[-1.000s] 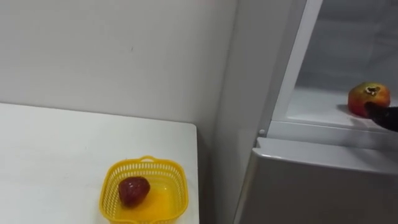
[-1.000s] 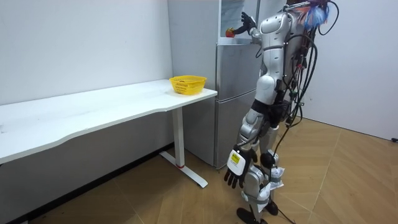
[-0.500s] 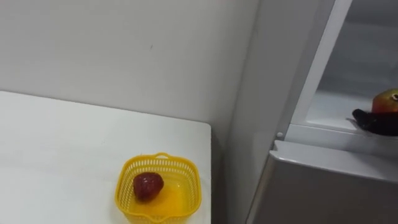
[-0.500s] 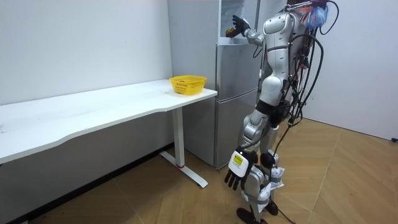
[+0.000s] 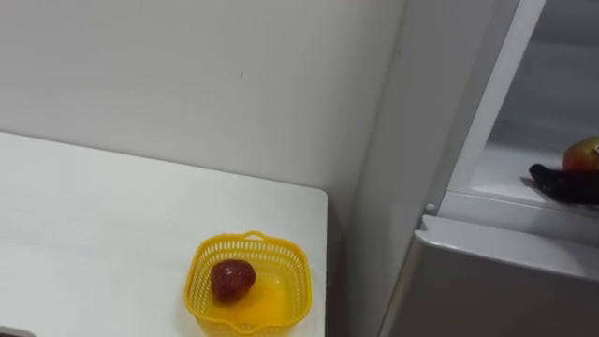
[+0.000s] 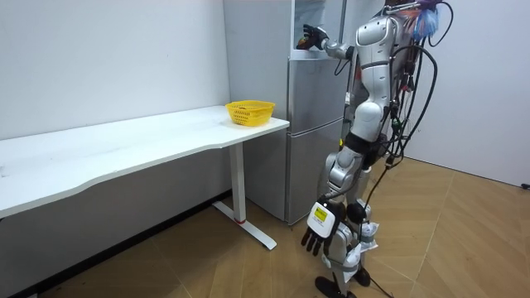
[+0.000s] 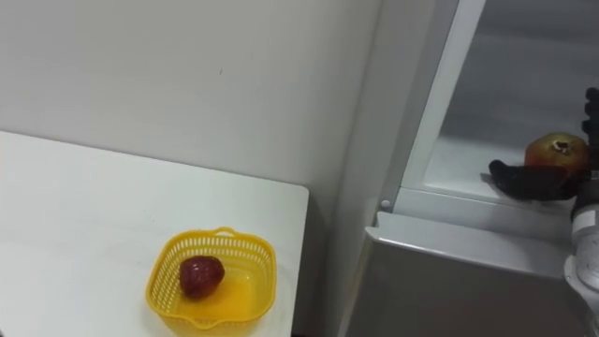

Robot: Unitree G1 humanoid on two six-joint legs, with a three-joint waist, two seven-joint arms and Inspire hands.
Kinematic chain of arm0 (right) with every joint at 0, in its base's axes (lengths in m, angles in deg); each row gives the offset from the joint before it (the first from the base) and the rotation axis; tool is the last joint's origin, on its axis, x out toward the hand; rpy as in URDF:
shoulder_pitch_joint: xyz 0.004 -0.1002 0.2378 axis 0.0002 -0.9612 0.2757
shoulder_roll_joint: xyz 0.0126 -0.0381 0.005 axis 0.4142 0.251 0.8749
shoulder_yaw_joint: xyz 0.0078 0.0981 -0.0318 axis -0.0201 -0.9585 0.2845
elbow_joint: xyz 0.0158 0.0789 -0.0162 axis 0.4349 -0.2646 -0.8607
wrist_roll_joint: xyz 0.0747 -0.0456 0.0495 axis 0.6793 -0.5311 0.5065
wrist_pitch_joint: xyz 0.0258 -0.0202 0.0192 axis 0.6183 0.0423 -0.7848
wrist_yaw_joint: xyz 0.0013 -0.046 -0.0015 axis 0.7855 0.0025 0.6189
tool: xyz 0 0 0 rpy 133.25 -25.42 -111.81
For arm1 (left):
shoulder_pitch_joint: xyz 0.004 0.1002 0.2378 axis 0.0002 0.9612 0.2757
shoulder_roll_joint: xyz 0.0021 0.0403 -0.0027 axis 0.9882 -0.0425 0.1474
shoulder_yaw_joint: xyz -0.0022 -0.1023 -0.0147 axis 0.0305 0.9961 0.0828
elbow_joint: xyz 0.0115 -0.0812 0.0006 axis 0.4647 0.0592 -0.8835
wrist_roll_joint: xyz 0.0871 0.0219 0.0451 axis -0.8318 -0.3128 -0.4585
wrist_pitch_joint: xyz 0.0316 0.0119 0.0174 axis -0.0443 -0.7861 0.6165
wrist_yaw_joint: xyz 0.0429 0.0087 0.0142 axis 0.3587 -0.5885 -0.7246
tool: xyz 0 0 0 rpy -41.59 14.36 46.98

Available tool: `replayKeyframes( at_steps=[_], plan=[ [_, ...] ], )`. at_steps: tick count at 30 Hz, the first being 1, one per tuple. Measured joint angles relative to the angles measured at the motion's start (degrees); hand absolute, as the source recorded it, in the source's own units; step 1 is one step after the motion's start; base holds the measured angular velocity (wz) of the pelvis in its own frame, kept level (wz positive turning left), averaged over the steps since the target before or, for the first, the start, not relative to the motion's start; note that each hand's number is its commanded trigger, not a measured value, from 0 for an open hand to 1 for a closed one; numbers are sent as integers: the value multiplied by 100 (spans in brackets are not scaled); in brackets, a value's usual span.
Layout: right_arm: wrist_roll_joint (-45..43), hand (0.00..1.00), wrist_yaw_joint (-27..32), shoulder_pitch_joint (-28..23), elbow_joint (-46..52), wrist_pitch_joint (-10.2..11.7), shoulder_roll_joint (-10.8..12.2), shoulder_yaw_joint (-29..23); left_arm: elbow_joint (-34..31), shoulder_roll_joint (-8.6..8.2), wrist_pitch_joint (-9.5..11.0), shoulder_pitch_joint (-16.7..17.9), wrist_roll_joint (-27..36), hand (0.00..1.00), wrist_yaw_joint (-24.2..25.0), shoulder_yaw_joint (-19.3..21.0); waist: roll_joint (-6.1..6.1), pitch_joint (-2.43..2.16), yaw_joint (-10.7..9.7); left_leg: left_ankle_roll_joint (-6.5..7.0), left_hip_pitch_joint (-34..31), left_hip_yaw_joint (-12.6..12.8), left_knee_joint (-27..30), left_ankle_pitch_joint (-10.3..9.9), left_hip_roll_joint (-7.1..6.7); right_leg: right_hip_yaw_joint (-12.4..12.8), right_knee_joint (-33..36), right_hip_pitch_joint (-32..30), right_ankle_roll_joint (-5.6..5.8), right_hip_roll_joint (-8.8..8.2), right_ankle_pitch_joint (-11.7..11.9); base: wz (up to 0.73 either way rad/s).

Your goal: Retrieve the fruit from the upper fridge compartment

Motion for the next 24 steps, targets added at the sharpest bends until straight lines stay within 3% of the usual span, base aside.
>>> replayKeyframes(
  at_steps=[14,24],
  plan=[
    [30,0,-654,133,-455,114,-51,-3,59,0,-4,53,9,0,94,4,19,15,-17,-1,-19,2,101,-3,1,-57,2,36,-10,-11,7,1],
    [109,0,-1381,572,-1410,109,-200,74,55,0,-219,-11,4,0,121,-10,20,14,-17,0,14,-15,135,-3,-3,-70,-12,100,-12,-12,8,0]
  ],
)
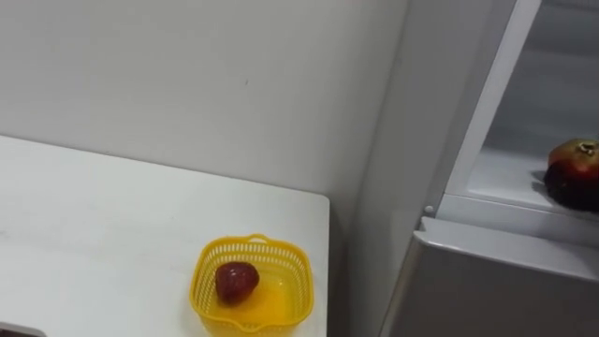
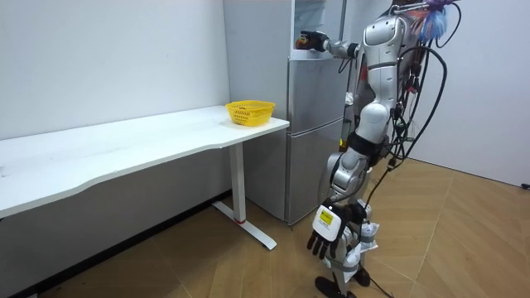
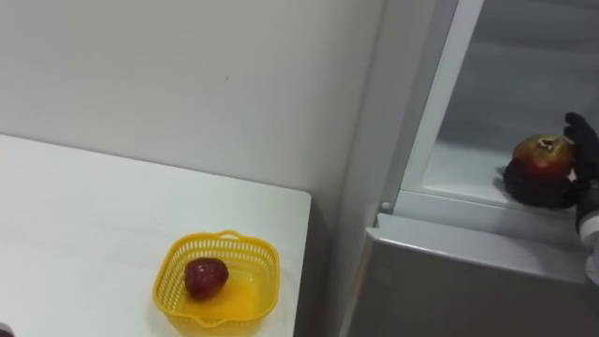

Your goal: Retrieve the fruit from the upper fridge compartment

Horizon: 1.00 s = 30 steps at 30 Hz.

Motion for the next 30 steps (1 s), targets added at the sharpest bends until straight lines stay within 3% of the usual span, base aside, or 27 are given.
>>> replayKeyframes(
  at_steps=[5,6,7,8,19,30],
  plan=[
    [1,0,-306,123,-215,-64,-42,84,1,29,-32,-22,1,0,108,-1,-3,1,-4,-1,55,3,12,-1,1,-11,-22,71,-1,2,-3,0],
    [5,9,-406,123,-216,-82,-76,94,1,30,-48,-31,1,0,118,-3,-4,1,-3,-1,53,8,15,-1,0,-10,-27,71,-4,2,-5,0],
    [5,84,-465,123,-216,-99,-99,103,2,32,-59,-46,1,0,126,-3,-6,-1,-1,-1,54,10,16,-1,0,-10,-26,71,-4,1,-5,0],
    [3,100,-569,123,-221,-137,-133,112,4,42,-72,-58,-3,0,136,-2,-13,-6,0,-2,65,10,16,-1,0,-11,-27,83,-5,2,-6,0],
    [205,100,-1231,397,-847,-251,-431,111,6,208,-158,-162,-3,0,201,22,-63,-22,-1,-3,165,-30,5,0,-1,-35,-90,154,-9,5,-13,0],
    [247,100,-1440,395,-1011,-365,-474,8,12,223,-205,-182,4,0,254,64,-102,-32,-8,-31,390,-94,-10,-26,-4,-80,-197,442,-5,36,-15,2]
  ],
)
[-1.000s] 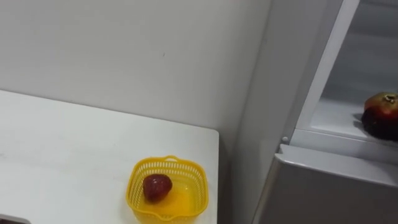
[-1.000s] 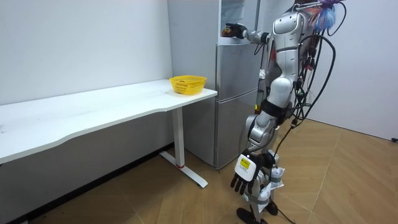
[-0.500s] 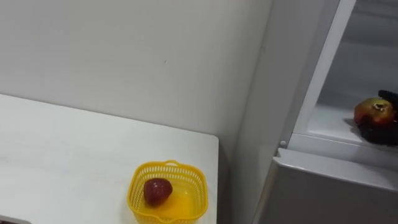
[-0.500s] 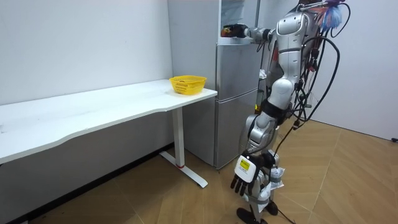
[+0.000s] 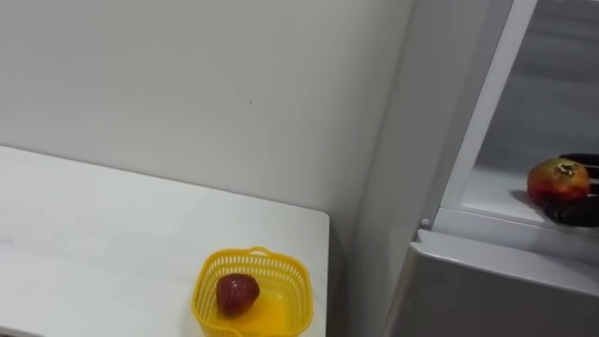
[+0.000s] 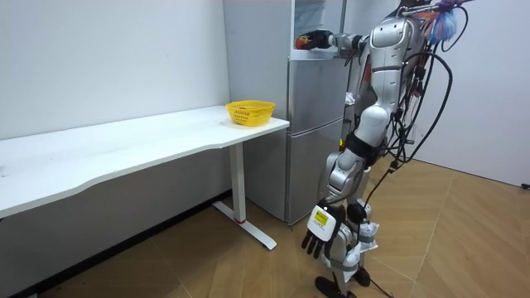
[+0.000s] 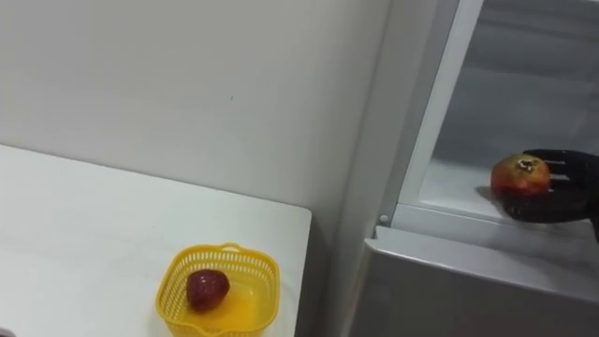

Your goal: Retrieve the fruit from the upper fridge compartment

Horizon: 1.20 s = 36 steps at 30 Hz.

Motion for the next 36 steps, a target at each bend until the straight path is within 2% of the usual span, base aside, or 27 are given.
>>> replayKeyframes(
  at_steps=[4,8,11,15,16,19,22,25,27,28,30,33,36],
  plan=[
    [75,100,-5,66,-117,-6,-3,58,14,3,9,-14,1,0,-33,3,-12,6,31,-4,77,22,-59,-3,4,6,-1,47,3,7,-5,0],
    [303,100,-6,64,-146,-2,-3,118,54,5,41,-10,13,0,-66,2,-85,36,23,-8,133,35,-158,-5,9,70,-45,87,5,24,-9,-3],
    [564,100,14,52,-133,-16,-3,116,58,7,69,-3,52,0,-71,62,-145,27,-12,-13,124,49,-148,-9,10,116,-83,81,4,42,-8,-3],
    [744,100,115,-62,285,-58,-1,115,40,6,216,-8,57,0,-69,114,-146,1,-101,-15,-13,126,-127,-9,30,158,-39,-58,-7,44,0,-7],
    [737,100,153,-128,431,-78,-1,115,41,6,226,-3,56,0,-69,117,-135,-31,-118,-15,-42,132,-127,-9,31,164,-15,-102,-7,41,0,-9],
    [718,100,411,-403,1017,-102,8,114,47,0,224,-23,43,0,-77,117,-32,-56,-137,-14,-30,215,-139,-8,41,246,22,-191,-6,39,2,-14],
    [564,100,789,-760,1941,-114,91,40,48,-19,227,-74,63,0,-259,117,105,-9,-156,-13,-33,318,-154,-8,61,326,63,-206,-10,42,7,-16],
    [488,100,1036,-1199,2706,-105,170,-162,48,-47,267,-146,57,0,-398,114,215,-14,-184,-8,-33,332,-166,-14,66,335,108,-228,-9,37,7,-2],
    [256,100,1353,-1523,3297,-106,473,-400,51,-64,310,-163,57,0,-479,110,301,-8,-217,-8,-47,339,-181,-13,71,336,132,-255,-9,35,7,0],
    [197,100,1447,-1608,3462,-103,555,-445,51,-73,317,-163,57,0,-496,106,319,-3,-240,-8,-49,338,-182,-13,71,337,132,-263,-9,34,7,-4],
    [20,100,1752,-2059,4263,-98,874,-585,60,-119,320,-158,57,0,-527,99,389,0,-277,-8,-62,395,-181,-13,81,360,140,-293,-11,33,8,-7],
    [-181,100,2073,-2560,4997,132,1245,-587,275,-168,345,-224,116,0,-535,92,505,-3,-265,-7,-35,515,-193,-16,99,490,155,-314,-17,52,11,-19],
    [-352,100,2240,-2927,5557,142,1514,-580,341,-267,367,-209,127,0,-573,88,550,13,-271,-6,-39,632,-198,-16,109,642,205,-390,-20,68,10,-22]
  ],
)
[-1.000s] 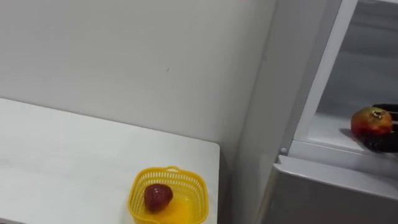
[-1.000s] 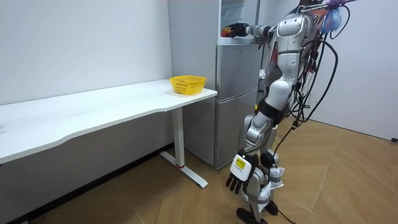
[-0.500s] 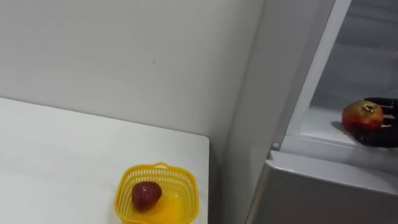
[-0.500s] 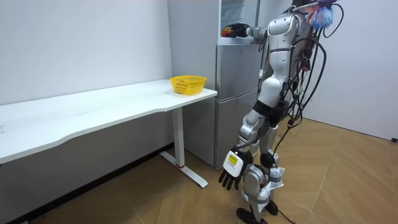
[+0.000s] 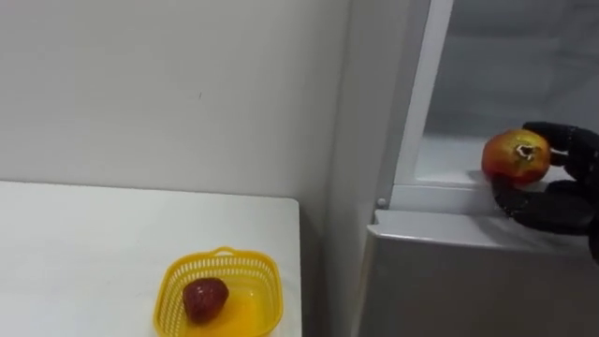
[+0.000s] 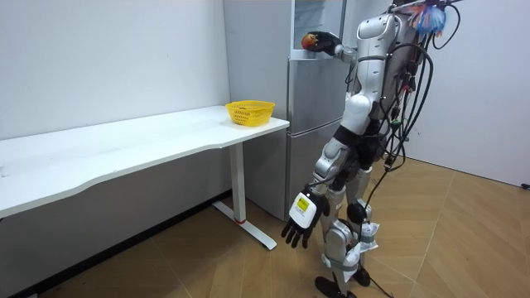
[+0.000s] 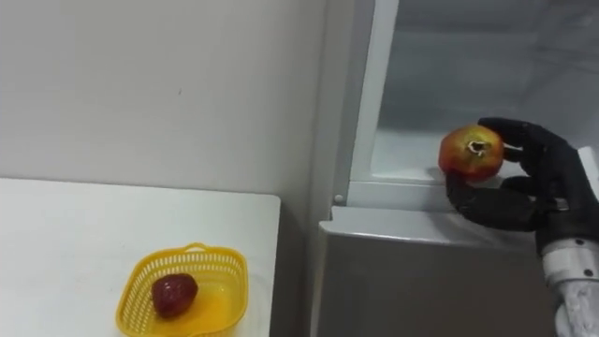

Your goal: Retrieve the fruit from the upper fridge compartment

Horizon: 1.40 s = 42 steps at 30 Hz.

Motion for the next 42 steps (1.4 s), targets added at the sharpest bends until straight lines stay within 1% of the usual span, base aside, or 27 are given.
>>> replayKeyframes(
  at_steps=[1,2,3,5,9,10,11,12,14,18,20,23,25,28,30,31,33,34,35,37,40,42],
  plan=[
    [-1,100,50,-53,67,0,42,0,0,-21,0,8,13,0,0,-1,15,10,-7,2,-4,1,4,-1,-2,10,-1,-2,-1,-1,1,-9],
    [-8,100,119,-143,127,0,82,2,-2,-51,0,17,47,0,0,-4,3,3,-30,9,-6,1,18,-5,-6,16,0,-4,0,-5,1,0],
    [-6,100,196,-253,153,0,87,1,-10,-56,9,12,48,0,-1,-53,22,16,-45,12,-6,4,22,-7,-6,28,-6,-16,1,-7,0,0],
    [-141,100,322,-408,311,-22,115,3,-23,-58,47,10,47,0,0,-123,27,16,-43,14,-22,24,44,-9,-3,51,-5,-60,2,-7,-1,-5],
    [-716,100,406,-893,1205,-13,217,59,-28,-66,90,-14,48,0,-3,-219,90,-7,-44,15,-88,41,48,-8,1,63,17,-112,-1,1,15,-2],
    [-825,100,445,-894,1267,-10,247,76,-23,-69,90,-20,50,0,-4,-221,105,-13,-44,15,-83,46,49,-7,3,68,20,-115,-2,1,16,-5],
    [-1061,100,550,-894,1405,-2,326,106,-19,-72,114,-40,53,0,-14,-225,134,-12,-44,14,-82,62,46,-6,4,72,22,-121,-2,2,16,-3],
    [-1226,100,659,-894,1505,68,391,146,1,-79,163,-63,51,0,-65,-229,155,-12,-35,14,-82,76,41,-5,5,74,18,-125,-2,2,16,0],
    [-1473,100,797,-895,1663,135,449,208,55,-80,251,-65,61,0,-148,-273,177,-13,-35,14,-82,77,39,-5,4,69,5,-129,-2,2,16,0],
    [-1864,100,995,-895,1871,388,614,241,152,-83,348,-98,130,0,-206,-340,162,0,-34,14,-85,84,40,-6,3,70,-13,-142,1,1,14,0],
    [-1979,100,1040,-895,1891,495,619,253,157,-83,365,-99,123,0,-211,-340,151,7,-22,15,-94,89,27,-6,2,73,-12,-168,5,0,11,0],
    [-2476,100,1086,-898,2029,514,621,305,168,-85,419,-108,109,0,-213,-340,122,23,-11,15,-109,90,4,-6,2,78,-1,-197,5,1,11,0],
    [-2762,100,1087,-898,2177,553,620,356,186,-92,420,-139,109,0,-213,-341,117,20,-12,15,-144,91,5,-6,2,80,2,-198,5,3,11,0],
    [-2944,100,1067,-898,2478,565,621,597,356,-93,436,-256,110,0,-218,-423,113,19,-6,14,-176,92,16,-6,3,85,-3,-215,3,8,12,0],
    [-2948,100,916,-897,2657,680,624,883,383,-123,448,-289,115,0,-227,-518,115,19,11,14,-176,98,10,-6,3,122,-4,-224,3,20,12,0],
    [-2947,100,867,-897,2695,695,625,951,383,-131,453,-296,112,0,-229,-555,117,20,17,14,-176,99,9,-6,3,136,-4,-227,3,24,12,-4],
    [-2971,100,666,-885,2792,779,627,1091,383,-180,477,-366,108,0,-227,-620,122,23,117,14,-187,117,2,-6,5,151,-4,-249,3,26,12,-4],
    [-2997,100,646,-873,2801,779,632,1132,394,-191,492,-387,107,0,-225,-623,118,21,147,14,-188,121,-1,-6,5,152,-4,-251,3,26,12,0],
    [-3187,100,593,-832,2804,778,634,1219,465,-201,548,-406,108,0,-224,-633,110,17,200,14,-194,113,-2,-6,6,147,-2,-252,3,26,12,0],
    [-3412,100,542,-740,2808,778,636,1403,557,-197,566,-503,131,0,-224,-733,101,12,268,14,-194,97,-1,-6,7,146,-3,-253,3,26,12,0],
    [-3647,100,503,-603,2806,800,632,1625,572,-184,566,-505,147,0,-217,-871,54,17,330,14,-193,70,10,-6,3,121,-1,-244,3,19,12,4],
    [-3693,100,498,-533,2742,812,629,1825,582,-163,566,-498,143,0,-195,-965,5,21,434,14,-188,70,30,-6,4,109,7,-233,3,13,12,0]
  ],
)
